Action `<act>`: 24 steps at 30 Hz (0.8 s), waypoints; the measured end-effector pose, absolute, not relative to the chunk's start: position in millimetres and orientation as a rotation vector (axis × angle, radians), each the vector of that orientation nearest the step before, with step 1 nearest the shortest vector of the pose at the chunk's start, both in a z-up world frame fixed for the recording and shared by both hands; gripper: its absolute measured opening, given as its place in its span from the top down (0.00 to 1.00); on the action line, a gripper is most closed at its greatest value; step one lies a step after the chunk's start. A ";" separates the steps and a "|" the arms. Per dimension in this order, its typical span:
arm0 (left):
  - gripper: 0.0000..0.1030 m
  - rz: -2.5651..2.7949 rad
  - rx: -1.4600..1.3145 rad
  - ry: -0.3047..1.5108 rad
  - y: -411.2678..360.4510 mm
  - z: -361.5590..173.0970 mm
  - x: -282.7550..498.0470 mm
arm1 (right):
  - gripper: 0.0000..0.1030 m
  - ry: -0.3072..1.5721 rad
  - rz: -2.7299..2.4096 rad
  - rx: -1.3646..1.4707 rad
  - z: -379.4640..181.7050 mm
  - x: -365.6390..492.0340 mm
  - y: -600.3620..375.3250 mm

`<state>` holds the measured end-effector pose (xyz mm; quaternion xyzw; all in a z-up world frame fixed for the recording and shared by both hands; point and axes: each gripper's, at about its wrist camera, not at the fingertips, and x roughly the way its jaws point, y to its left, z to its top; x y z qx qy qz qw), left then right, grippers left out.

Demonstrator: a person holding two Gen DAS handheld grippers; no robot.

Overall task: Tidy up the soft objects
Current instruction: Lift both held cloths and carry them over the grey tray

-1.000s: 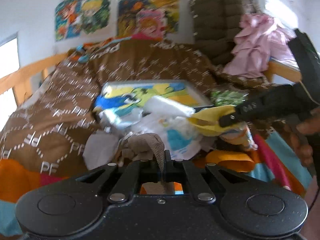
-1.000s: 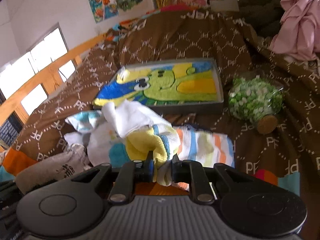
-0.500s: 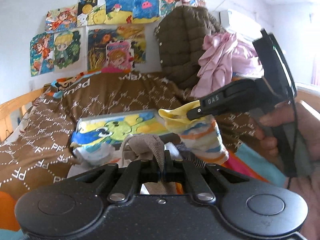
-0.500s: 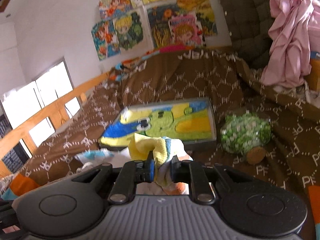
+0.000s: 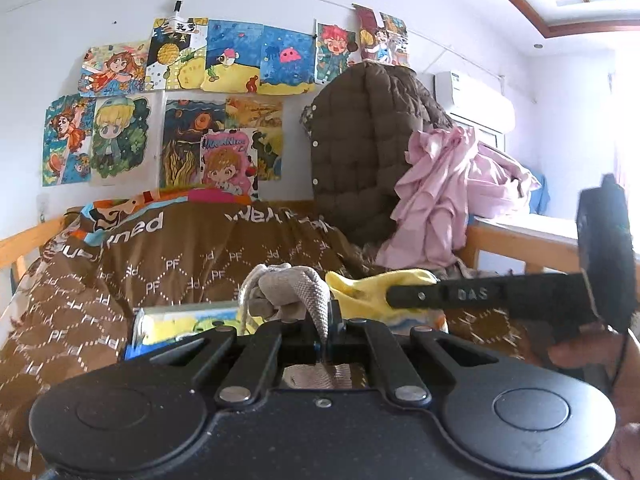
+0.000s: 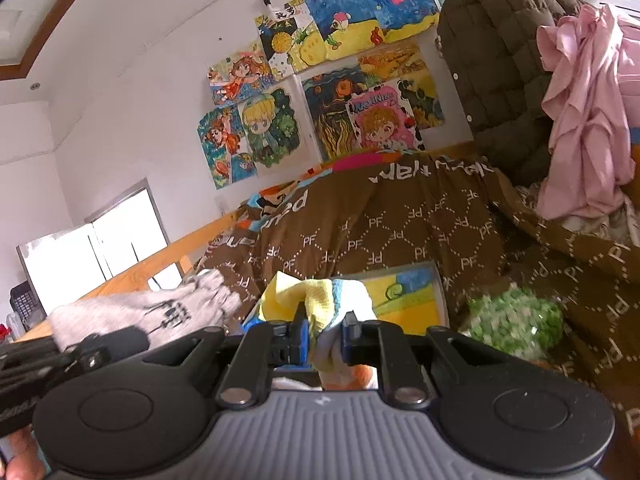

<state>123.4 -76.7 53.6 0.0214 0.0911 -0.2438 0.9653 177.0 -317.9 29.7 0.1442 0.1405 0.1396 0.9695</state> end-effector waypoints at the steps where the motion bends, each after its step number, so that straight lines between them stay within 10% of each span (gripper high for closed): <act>1: 0.98 -0.487 0.036 0.184 -75.5 54.0 134.5 | 0.84 0.287 0.284 0.294 29.0 187.8 -317.2; 24: 0.98 -0.338 -0.250 0.288 -0.6 -12.9 348.5 | 0.84 0.352 0.313 0.433 -23.2 384.7 -263.0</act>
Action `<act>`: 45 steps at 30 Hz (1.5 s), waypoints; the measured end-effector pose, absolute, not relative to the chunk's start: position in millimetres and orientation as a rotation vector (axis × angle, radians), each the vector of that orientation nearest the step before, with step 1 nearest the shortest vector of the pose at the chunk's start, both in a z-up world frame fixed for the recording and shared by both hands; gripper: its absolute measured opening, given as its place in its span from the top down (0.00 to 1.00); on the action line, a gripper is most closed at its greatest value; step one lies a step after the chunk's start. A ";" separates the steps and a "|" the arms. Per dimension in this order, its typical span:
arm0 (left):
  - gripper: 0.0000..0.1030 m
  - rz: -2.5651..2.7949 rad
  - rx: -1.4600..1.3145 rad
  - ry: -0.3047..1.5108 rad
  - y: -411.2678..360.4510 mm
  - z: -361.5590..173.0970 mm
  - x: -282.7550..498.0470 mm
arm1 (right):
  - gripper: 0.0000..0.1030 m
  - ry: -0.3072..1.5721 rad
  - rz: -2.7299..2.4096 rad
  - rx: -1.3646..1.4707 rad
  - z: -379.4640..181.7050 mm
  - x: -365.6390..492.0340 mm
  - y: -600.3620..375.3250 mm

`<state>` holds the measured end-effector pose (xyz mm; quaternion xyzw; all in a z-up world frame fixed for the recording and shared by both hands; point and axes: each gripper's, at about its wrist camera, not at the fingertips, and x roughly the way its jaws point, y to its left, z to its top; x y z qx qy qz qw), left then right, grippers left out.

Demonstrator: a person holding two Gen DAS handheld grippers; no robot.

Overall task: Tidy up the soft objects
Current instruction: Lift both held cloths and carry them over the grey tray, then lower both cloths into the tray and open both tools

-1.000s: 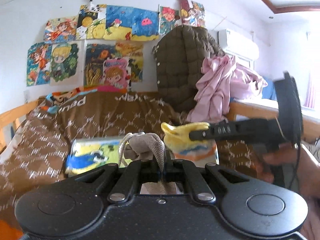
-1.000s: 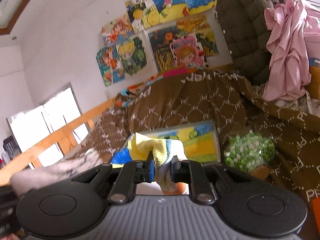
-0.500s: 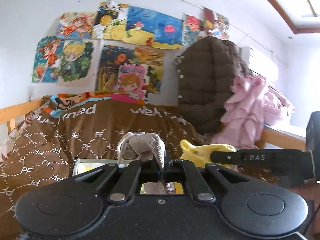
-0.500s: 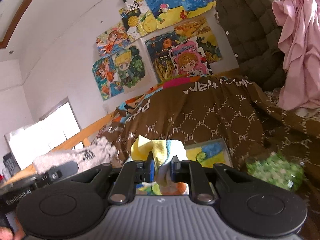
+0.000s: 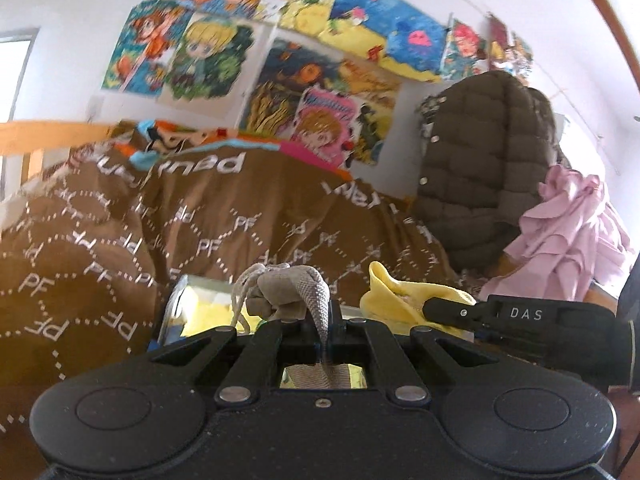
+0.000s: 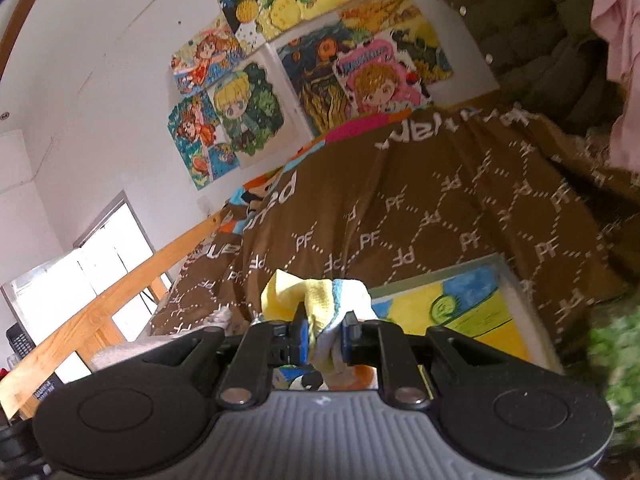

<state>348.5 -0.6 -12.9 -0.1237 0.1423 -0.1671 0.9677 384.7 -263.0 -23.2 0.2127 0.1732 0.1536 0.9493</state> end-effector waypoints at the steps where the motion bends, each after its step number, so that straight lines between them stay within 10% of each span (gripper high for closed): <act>1: 0.98 -0.340 -0.257 0.305 1.9 -15.7 353.1 | 0.84 0.361 0.320 0.435 -25.0 386.9 -260.4; 30: 0.94 -0.182 -0.285 0.597 28.4 -65.1 396.9 | 0.70 0.642 0.386 0.305 -65.3 401.9 -209.7; 45: 0.51 -0.107 -0.269 0.603 26.3 -55.3 379.5 | 0.30 0.625 0.334 0.302 -52.7 384.8 -223.9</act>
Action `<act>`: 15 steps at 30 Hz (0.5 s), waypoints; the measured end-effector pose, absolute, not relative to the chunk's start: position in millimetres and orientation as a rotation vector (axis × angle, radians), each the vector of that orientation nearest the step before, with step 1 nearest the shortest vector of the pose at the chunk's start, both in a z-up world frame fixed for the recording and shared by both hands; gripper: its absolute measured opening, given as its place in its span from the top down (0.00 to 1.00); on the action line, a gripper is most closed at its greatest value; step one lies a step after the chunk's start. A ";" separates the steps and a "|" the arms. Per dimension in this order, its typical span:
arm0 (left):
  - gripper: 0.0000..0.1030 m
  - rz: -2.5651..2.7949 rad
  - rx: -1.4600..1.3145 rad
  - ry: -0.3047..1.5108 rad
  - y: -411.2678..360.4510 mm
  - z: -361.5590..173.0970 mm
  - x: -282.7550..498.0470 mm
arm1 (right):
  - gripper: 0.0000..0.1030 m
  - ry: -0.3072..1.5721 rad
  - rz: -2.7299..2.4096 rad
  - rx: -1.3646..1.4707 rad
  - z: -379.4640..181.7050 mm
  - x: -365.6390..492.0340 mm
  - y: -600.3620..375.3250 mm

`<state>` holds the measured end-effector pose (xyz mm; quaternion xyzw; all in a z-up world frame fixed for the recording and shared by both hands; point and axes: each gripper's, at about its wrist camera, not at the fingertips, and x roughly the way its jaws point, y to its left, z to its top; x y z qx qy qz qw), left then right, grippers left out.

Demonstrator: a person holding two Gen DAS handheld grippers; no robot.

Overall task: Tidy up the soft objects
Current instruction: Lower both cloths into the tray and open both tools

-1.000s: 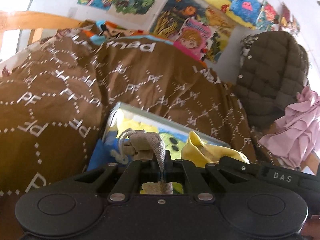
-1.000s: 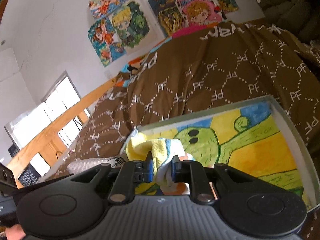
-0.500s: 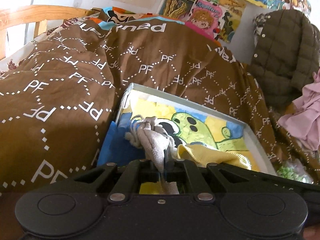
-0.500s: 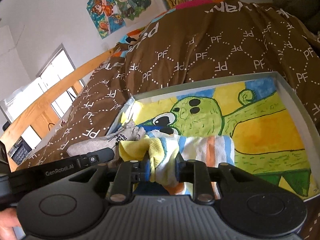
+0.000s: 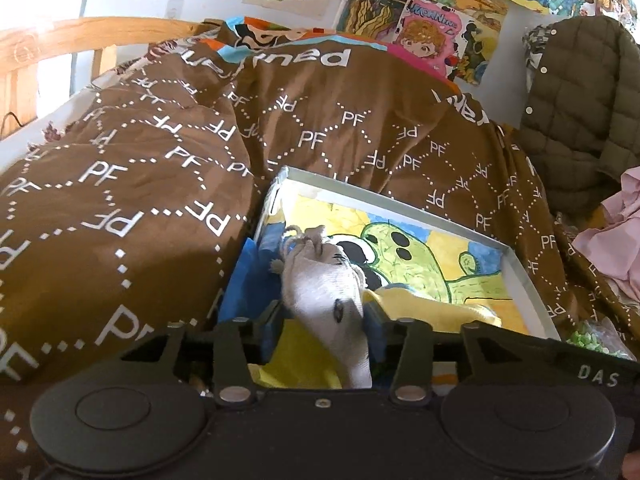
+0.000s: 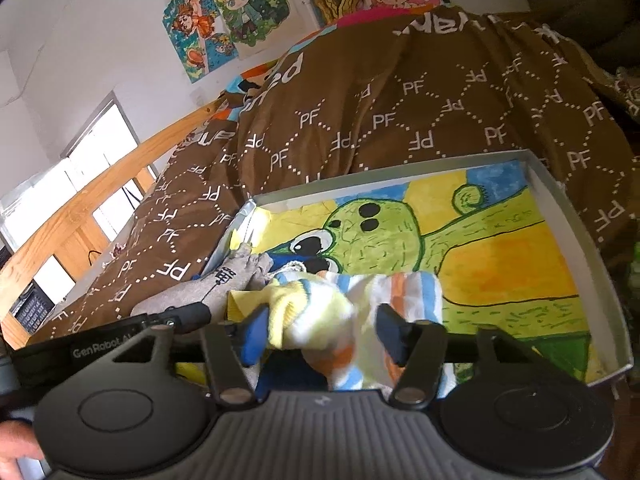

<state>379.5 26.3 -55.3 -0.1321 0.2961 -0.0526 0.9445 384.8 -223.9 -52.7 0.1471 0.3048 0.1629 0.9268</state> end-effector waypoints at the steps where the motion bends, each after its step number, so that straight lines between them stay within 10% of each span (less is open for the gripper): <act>1: 0.47 -0.103 -0.264 0.597 25.5 -53.7 376.3 | 0.28 0.617 0.330 0.300 -50.7 381.2 -226.0; 15: 0.16 -0.067 -0.223 0.414 20.8 -3.8 306.1 | 0.04 0.438 0.270 0.358 -3.4 321.2 -265.0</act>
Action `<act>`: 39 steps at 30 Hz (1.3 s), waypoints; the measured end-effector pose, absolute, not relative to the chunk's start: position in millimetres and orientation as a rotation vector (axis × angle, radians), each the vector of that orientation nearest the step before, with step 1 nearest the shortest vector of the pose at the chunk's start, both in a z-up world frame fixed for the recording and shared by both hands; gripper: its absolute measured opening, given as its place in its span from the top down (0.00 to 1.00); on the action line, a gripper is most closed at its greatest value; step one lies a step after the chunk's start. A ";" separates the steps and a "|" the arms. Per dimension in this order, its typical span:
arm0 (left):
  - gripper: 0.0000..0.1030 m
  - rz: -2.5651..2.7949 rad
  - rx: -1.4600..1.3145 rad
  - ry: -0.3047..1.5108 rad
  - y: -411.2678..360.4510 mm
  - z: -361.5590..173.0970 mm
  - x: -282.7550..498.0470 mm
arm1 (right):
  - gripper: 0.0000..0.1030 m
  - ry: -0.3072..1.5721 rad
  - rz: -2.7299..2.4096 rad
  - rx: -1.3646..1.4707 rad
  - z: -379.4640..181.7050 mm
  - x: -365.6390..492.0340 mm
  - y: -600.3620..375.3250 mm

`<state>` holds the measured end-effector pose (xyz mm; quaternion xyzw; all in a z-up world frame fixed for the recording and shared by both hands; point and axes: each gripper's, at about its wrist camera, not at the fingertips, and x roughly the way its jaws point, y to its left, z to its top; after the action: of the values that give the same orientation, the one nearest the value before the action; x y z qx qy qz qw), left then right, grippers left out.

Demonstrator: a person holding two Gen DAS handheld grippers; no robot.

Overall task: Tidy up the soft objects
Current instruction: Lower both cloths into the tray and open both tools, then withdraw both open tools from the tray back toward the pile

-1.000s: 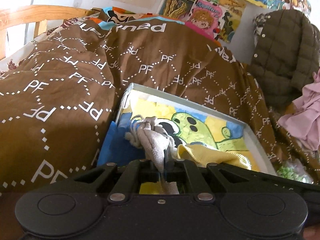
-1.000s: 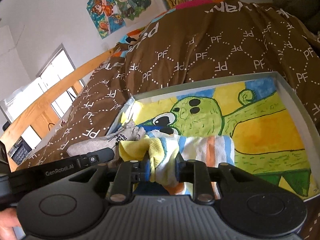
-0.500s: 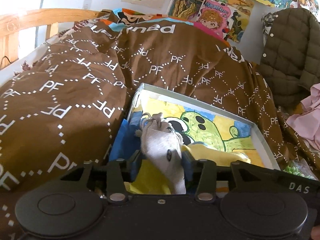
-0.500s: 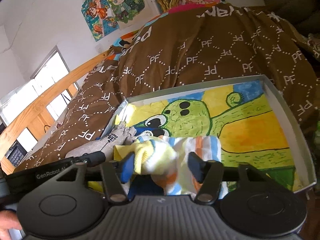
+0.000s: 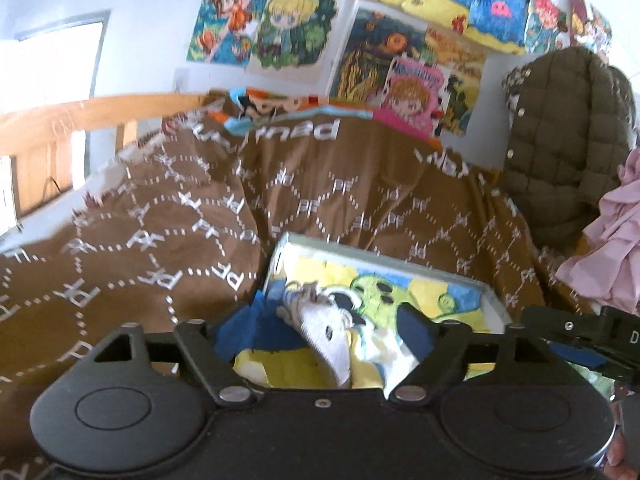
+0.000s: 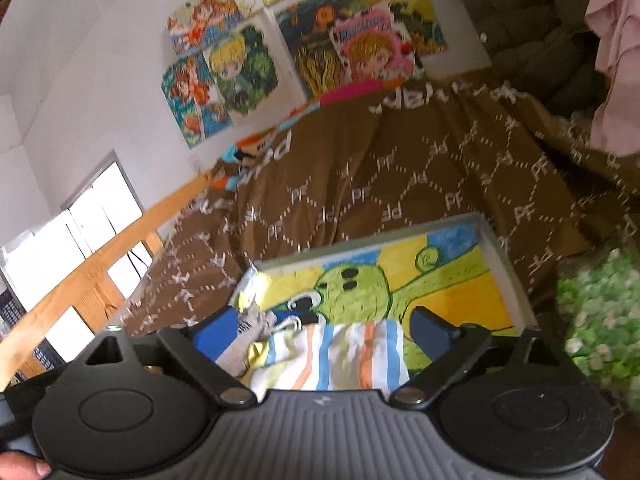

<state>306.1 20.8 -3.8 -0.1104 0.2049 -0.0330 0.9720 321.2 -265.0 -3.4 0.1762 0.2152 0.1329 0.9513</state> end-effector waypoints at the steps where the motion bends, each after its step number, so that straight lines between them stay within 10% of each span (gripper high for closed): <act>1: 0.12 -0.062 -0.221 0.397 20.0 0.5 300.3 | 0.03 0.422 0.267 0.355 0.6 315.3 -266.5; 39: 0.01 -0.089 -0.212 0.282 -4.5 29.8 93.3 | 0.00 0.192 0.161 0.131 36.3 101.1 -274.0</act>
<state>93.3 -4.5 29.8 -0.1055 0.1400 -0.0441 0.9835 101.1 -274.0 36.3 0.0651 0.0958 0.0802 0.9900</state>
